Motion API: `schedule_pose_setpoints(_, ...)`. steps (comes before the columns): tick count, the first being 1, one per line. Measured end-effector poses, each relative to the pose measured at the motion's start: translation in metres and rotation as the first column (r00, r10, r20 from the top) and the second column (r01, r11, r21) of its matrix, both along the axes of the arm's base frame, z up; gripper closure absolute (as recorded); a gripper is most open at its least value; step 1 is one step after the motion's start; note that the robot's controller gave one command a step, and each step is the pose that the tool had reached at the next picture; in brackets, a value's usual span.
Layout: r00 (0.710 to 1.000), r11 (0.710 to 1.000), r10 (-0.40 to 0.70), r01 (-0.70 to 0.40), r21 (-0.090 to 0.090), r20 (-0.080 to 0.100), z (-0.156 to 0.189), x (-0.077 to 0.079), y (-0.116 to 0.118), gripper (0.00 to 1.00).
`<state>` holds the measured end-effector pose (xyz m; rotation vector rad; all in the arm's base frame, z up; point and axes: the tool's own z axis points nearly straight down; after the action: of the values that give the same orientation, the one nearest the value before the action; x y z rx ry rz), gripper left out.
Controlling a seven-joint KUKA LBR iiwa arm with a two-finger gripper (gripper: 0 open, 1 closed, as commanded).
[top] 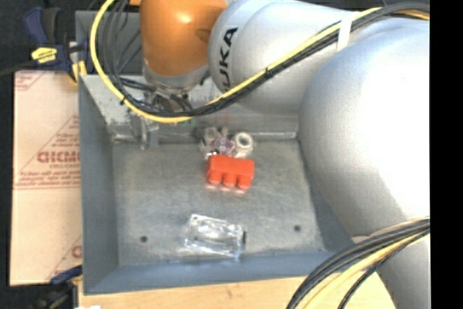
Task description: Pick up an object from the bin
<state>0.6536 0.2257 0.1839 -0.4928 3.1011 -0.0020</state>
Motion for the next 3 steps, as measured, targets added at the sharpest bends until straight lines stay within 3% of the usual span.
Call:
schedule_pose_setpoints(1,0.999,0.999,-0.041,0.041,0.001,0.001,-0.003,0.000,-0.048,1.00)
schedule_pose_setpoints(2,1.000,1.000,-0.015,0.015,0.001,-0.001,-0.036,-0.001,-0.033,1.00)
schedule_pose_setpoints(3,0.981,0.981,0.194,-0.194,-0.002,-0.001,-0.021,0.003,-0.082,1.00)
